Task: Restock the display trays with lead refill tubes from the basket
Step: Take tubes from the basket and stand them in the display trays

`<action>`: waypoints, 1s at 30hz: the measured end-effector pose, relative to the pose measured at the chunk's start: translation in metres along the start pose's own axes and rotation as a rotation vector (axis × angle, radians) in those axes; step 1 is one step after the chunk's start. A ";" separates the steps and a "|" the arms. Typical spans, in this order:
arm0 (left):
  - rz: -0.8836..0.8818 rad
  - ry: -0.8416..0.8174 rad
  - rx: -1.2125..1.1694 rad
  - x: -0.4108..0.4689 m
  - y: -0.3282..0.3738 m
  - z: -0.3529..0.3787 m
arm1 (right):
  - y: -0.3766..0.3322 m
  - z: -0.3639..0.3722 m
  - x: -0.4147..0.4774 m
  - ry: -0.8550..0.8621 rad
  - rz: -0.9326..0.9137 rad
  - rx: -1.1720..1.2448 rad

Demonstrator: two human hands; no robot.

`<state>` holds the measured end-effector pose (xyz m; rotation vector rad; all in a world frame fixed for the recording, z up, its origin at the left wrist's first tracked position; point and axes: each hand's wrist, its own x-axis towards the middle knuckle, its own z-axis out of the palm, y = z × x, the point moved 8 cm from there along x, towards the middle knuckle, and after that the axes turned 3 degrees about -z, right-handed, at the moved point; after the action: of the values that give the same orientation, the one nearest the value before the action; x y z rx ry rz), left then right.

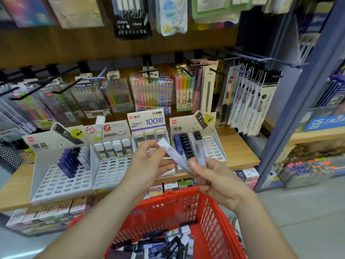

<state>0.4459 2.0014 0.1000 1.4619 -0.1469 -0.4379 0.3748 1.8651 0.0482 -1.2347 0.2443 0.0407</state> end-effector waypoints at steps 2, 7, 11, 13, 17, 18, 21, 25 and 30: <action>-0.020 -0.002 -0.007 0.001 -0.008 0.007 | 0.005 0.000 0.005 0.035 -0.013 0.017; -0.058 -0.008 0.042 0.014 -0.020 0.017 | 0.022 -0.020 0.013 0.102 0.025 0.171; -0.028 -0.063 0.250 0.027 -0.025 0.027 | 0.032 -0.039 0.017 0.153 0.044 0.168; -0.003 -0.042 0.326 0.035 -0.025 0.027 | 0.035 -0.050 0.021 0.223 0.052 0.216; 0.047 0.045 0.402 0.062 -0.020 0.021 | 0.049 -0.079 0.027 0.461 0.055 0.463; 0.053 0.055 0.422 0.069 -0.019 0.021 | 0.052 -0.085 0.028 0.512 0.027 0.539; 0.086 0.048 0.538 0.089 -0.019 0.028 | 0.055 -0.102 0.028 0.650 -0.052 0.609; 0.159 0.041 0.691 0.106 -0.014 0.045 | 0.057 -0.114 0.024 0.808 -0.127 0.576; 0.226 0.039 0.778 0.124 -0.015 0.057 | 0.067 -0.121 0.025 0.930 -0.131 0.535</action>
<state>0.5355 1.9014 0.0715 2.1828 -0.4856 -0.1624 0.3685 1.7718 -0.0563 -0.6555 0.9143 -0.6858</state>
